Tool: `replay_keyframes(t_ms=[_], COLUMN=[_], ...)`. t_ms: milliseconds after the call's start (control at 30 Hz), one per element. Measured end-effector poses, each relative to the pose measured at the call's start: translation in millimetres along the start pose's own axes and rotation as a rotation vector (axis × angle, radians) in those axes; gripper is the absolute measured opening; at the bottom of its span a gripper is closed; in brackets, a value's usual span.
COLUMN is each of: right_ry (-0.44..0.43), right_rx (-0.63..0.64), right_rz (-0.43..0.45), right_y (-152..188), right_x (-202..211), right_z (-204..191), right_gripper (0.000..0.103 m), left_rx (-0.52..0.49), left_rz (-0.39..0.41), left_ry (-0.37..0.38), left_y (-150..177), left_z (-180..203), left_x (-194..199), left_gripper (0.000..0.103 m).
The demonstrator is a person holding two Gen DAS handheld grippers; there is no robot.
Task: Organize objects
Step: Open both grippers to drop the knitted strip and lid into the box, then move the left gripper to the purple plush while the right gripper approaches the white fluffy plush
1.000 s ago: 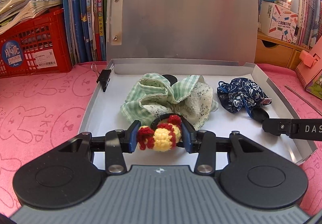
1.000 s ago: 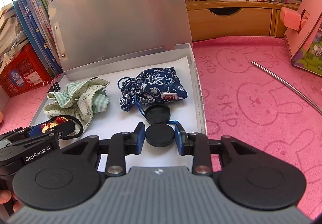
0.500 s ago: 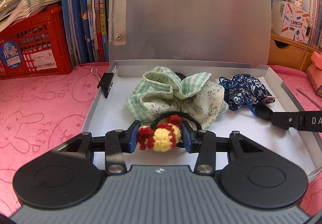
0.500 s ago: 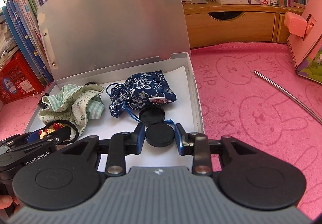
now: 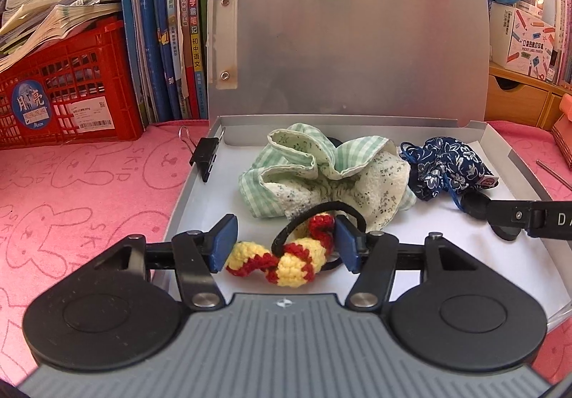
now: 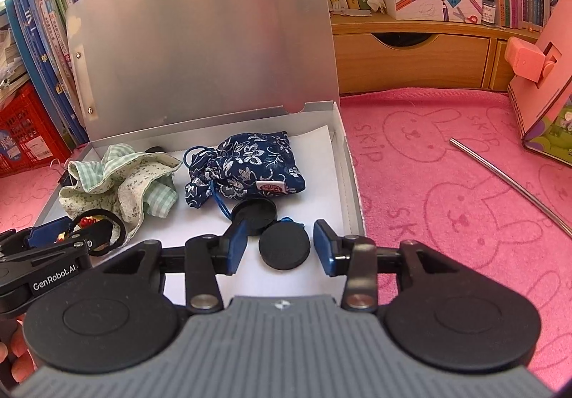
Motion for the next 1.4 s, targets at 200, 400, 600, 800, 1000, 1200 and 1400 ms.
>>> replay_keyframes(t_ms=[200, 400, 600, 800, 1000, 1200, 1400], right_ry=[-0.003, -0.001, -0.005, -0.045, -0.08, -0.091, -0.102], right_rx=[0.012, 0.027, 0.072, 0.103, 0.134, 0.148, 0.141], right_rz=[0.016, 0.022, 0.047, 0.08, 0.114, 0.146, 0.186], right_y=[0, 3, 6, 10, 21, 40, 59], right_x=[13, 28, 56, 98, 138, 163, 181], right_z=[-5, -7, -7, -7, -2, 12, 22], right_gripper=[0.068, 0.07, 0.073, 0.075, 0.077, 0.077, 0.081], left_rx=[0.009, 0.004, -0.016, -0.052, -0.068, -0.082, -0.089], left_rz=[0.019, 0.049, 0.09, 0.141, 0.182, 0.164, 0.169], left_ry=[0.015, 0.027, 0.046, 0.092, 0.183, 0.255, 0.293], left_y=[-1, -1, -2, 6, 23, 44, 66], left_z=[-2, 0, 5, 18, 39, 55, 67], left_x=[13, 35, 67, 114, 159, 185, 207], left_gripper=[0.07, 0.072, 0.072, 0.081, 0.083, 0.083, 0.083])
Point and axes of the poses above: each gripper's, at about its wrist camera, not at the fingertips, and x roughly against the way its jaws point, z to its right, y to its underside, the point moved 5 cm from there along -x, roughly the way its jaws point, and after that the axes turned 8 degrees about -x, right-handed, at the moved point
